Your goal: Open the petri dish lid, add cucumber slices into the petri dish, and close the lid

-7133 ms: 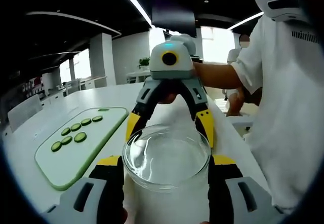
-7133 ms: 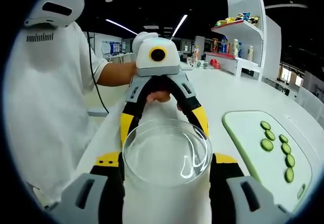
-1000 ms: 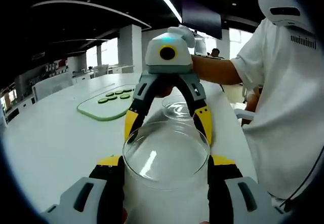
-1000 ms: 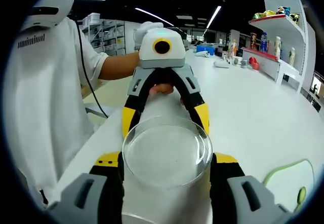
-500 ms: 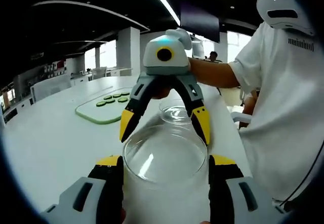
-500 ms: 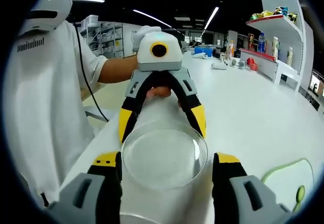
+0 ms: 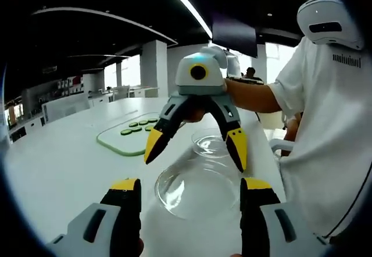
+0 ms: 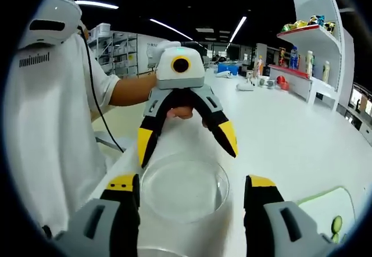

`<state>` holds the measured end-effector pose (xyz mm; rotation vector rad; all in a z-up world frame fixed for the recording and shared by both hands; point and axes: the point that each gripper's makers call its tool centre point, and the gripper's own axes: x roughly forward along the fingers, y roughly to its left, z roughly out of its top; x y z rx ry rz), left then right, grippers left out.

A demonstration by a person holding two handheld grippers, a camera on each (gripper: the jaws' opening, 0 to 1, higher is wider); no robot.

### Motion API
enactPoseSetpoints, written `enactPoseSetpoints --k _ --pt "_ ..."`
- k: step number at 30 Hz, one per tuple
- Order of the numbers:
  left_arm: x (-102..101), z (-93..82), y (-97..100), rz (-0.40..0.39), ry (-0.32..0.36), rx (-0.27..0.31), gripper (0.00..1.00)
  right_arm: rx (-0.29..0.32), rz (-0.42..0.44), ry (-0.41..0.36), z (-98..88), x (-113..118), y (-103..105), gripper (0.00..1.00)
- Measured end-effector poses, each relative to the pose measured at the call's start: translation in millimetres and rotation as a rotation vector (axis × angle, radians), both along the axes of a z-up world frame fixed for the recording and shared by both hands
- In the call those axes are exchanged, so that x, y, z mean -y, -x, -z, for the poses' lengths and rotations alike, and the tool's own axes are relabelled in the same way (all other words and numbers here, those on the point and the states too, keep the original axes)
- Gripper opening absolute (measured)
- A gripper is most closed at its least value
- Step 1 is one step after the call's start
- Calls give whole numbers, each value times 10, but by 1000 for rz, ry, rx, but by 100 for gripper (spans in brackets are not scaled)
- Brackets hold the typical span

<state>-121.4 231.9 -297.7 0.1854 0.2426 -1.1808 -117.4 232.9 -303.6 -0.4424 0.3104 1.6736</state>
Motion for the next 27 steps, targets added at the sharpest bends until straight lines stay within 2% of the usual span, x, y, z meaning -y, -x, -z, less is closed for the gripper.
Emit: enactPoseSetpoints --k 6,12,20,27 --pt "19 -72 -23 -16 12 20 71 10 28 -43 -117 77 -14 73" --pt "22 -206 -90 -49 28 54 71 45 107 -103 -312 213 -118 72" --pt "49 -247 -121 -64 4 77 71 77 169 -137 -444 463 -150 72" --pt "-5 -286 -208 -122 14 83 72 82 207 -169 -535 646 -155 72"
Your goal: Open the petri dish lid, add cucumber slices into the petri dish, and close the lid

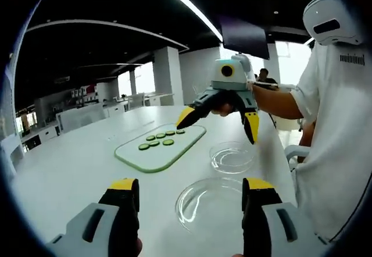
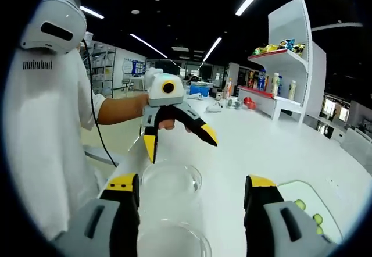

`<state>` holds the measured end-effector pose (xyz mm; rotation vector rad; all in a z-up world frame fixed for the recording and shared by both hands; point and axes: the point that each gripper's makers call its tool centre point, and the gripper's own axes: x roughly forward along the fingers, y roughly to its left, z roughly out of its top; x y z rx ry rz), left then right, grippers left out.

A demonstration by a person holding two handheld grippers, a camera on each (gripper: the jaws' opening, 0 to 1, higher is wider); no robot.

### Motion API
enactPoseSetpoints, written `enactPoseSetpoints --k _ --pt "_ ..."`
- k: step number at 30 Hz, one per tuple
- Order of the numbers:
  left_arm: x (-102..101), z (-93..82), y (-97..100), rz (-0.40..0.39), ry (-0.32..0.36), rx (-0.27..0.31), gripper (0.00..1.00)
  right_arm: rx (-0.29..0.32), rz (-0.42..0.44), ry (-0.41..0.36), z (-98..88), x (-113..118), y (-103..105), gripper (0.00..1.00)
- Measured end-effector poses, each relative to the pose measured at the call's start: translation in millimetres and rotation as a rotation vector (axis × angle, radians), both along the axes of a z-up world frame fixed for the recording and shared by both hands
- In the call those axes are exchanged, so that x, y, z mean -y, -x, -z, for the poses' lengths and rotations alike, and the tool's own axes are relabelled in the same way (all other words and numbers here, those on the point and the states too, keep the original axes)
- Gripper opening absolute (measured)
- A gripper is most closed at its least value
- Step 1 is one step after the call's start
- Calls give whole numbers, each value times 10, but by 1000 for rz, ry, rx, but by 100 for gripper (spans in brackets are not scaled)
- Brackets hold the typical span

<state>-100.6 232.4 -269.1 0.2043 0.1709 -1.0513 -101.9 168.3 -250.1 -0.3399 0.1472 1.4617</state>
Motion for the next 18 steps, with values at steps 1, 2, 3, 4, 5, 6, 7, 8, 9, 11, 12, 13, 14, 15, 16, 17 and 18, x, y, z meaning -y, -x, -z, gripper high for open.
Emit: enactPoseSetpoints --k 1,2,3,4,5,6,7,8,9,11,12,13,14,15,16,17,18 --pt "-6 -6 -8 -6 -1 4 72 1 10 -9 -20 20 -6 72" --pt "-8 -12 -12 -9 -5 9 72 1 22 -16 -37 41 -17 72" --pt "-8 -21 -17 -14 -7 11 72 2 31 -22 -52 61 -24 72" --pt "-6 -32 -19 -17 -8 14 72 5 44 -33 -75 86 -35 72" --pt "-4 -41 -18 -18 -7 16 72 5 54 -40 -91 106 -44 72" --pt "7 -65 -12 -18 -6 18 72 6 64 -46 -104 127 -52 72" --pt "10 -75 -12 -21 -7 22 72 9 73 -53 -117 141 -63 72" --pt "10 -95 -16 -27 -8 30 72 9 84 -60 -131 173 -67 72" --pt "8 -115 -18 -31 -7 36 72 8 88 -63 -136 198 -65 72" --pt "3 -155 -32 -43 4 48 72 8 115 -75 -157 252 -90 72" --pt "-2 -177 -42 -51 11 54 72 6 130 -79 -166 281 -102 72" --pt "-6 -201 -49 -59 18 61 72 8 144 -86 -178 314 -114 72" --pt "-8 -224 -56 -66 26 68 72 10 155 -91 -188 338 -124 72" --pt "-12 -247 -66 -76 33 77 72 11 173 -98 -200 376 -144 72" --pt "-15 -269 -76 -86 40 84 72 11 189 -106 -215 414 -162 72" --pt "-16 -283 -81 -92 45 87 72 12 207 -117 -234 454 -180 72" --pt "-17 -299 -84 -98 49 91 72 15 227 -126 -253 496 -204 72"
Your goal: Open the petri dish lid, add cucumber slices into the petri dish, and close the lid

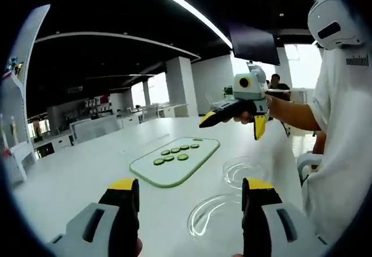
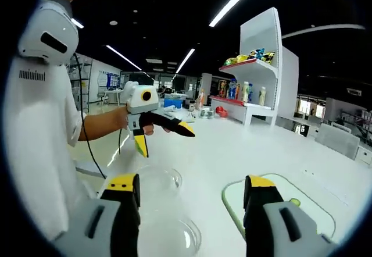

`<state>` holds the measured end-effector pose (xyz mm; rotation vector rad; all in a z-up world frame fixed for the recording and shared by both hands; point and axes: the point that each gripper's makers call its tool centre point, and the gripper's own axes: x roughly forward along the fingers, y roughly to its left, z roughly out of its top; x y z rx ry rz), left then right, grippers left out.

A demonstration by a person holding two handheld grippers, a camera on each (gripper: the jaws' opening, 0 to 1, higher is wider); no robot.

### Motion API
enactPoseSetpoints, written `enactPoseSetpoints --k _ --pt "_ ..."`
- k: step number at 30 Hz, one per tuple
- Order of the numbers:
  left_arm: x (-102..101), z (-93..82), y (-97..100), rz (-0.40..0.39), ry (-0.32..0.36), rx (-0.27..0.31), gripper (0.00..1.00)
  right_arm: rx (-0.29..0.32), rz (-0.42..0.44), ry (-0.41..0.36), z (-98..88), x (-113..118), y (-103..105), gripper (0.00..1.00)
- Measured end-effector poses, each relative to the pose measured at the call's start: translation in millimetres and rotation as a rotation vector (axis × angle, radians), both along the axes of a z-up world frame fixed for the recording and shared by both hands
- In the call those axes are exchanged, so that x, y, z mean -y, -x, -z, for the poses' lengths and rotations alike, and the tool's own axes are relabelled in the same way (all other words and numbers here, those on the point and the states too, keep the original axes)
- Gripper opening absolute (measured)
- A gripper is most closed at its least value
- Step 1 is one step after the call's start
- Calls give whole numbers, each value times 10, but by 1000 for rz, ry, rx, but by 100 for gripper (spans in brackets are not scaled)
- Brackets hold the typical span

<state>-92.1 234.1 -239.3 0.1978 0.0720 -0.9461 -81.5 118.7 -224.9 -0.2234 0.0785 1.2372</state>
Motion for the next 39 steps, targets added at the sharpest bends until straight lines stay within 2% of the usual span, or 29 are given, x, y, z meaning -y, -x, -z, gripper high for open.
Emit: enactPoseSetpoints --k 10,14,23,28,39 --pt "-54 -133 -57 -65 41 43 73 25 144 -56 -120 408 -98 72" --pt "-104 -184 -95 -104 52 62 73 27 224 -75 -137 637 -132 71" --pt "-294 -279 -160 -193 93 88 73 30 352 -123 -171 1043 -146 71" --pt "-380 -343 -143 -218 116 104 73 31 423 -137 -171 1294 -127 71" --pt "-486 -246 -81 -271 142 89 73 36 571 -170 -106 1889 -54 71"
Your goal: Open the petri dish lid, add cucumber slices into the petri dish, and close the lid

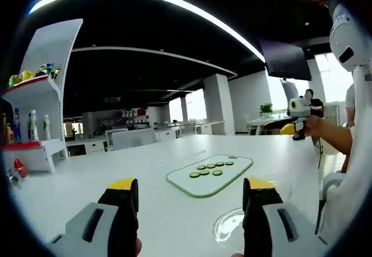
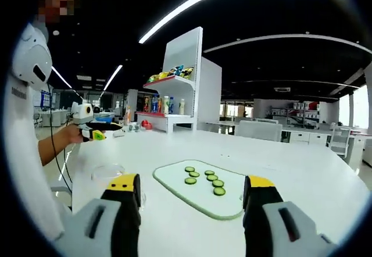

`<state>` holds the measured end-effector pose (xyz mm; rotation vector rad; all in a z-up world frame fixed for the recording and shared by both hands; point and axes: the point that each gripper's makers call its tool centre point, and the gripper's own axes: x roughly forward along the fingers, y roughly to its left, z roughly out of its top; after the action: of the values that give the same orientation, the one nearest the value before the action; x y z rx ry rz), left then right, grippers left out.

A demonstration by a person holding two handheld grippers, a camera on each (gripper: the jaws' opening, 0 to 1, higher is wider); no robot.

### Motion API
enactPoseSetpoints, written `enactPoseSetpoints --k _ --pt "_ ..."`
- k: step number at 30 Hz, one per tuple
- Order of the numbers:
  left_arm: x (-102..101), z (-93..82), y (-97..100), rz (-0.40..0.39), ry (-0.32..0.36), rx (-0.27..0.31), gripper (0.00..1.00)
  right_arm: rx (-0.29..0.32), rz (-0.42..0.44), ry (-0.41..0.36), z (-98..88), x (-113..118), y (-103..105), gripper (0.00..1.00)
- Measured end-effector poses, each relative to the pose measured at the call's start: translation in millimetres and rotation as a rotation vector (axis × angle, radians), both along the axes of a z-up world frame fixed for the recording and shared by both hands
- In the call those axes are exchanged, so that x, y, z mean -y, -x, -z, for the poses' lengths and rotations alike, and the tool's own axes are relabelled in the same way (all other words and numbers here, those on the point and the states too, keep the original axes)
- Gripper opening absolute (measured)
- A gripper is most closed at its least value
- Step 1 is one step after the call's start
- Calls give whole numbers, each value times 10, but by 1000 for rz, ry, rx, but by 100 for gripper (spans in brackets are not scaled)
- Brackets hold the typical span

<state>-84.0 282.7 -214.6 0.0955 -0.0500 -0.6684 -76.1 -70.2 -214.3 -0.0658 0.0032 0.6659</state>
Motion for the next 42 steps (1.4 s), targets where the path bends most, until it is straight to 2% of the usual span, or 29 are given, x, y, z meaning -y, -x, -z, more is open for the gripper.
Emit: enactPoseSetpoints --k 3,12,30,42 --pt "-31 39 41 -8 8 -9 73 -2 43 -16 25 184 41 71" --pt "-67 -9 91 -14 13 0 74 -7 139 -45 123 579 196 71" --pt "-130 44 133 -23 -1 -12 74 -22 189 -51 177 739 355 71" --pt "-149 42 166 -25 -5 -12 74 -11 188 -39 45 729 336 71"
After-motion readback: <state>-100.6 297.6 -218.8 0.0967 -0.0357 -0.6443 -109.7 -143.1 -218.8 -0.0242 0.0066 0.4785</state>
